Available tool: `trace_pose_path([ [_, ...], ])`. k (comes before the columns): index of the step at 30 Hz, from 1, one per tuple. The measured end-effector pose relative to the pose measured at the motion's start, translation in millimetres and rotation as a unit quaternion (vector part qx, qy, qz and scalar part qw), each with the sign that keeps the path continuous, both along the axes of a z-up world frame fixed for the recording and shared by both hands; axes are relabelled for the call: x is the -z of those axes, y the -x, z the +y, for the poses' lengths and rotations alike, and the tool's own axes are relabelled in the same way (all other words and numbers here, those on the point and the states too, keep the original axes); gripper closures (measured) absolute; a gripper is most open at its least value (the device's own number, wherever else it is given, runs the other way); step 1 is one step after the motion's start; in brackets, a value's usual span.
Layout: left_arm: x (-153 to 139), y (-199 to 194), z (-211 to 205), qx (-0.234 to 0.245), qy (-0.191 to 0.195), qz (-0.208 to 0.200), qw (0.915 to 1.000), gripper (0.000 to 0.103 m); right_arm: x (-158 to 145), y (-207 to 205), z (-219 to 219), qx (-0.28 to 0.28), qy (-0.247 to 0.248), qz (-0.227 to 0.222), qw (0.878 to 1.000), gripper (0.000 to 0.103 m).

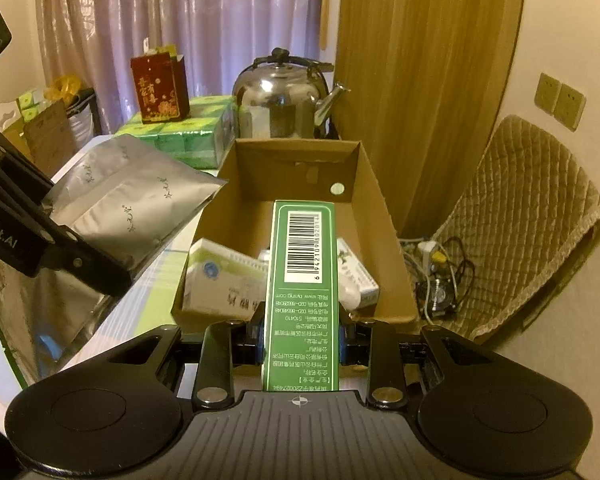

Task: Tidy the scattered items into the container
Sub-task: 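Lower the foil bag and green box into the cardboard box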

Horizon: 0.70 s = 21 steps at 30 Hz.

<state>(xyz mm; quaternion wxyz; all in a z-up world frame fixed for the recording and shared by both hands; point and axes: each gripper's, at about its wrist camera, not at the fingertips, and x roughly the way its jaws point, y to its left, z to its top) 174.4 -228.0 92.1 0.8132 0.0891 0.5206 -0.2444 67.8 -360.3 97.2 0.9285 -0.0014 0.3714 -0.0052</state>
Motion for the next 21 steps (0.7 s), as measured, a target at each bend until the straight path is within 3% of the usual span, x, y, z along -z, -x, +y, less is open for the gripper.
trace_pose_path([
  [11,-11,-50,-13,-0.016,0.025,0.002,0.9996,0.068,-10,-50,-29,0.015,-0.017,-0.012,1.000,0.075],
  [21,0,-108,-23,-0.040,0.047,0.015,0.9980,0.068,-3,-110,-51,0.013,-0.023,-0.006,1.000,0.075],
])
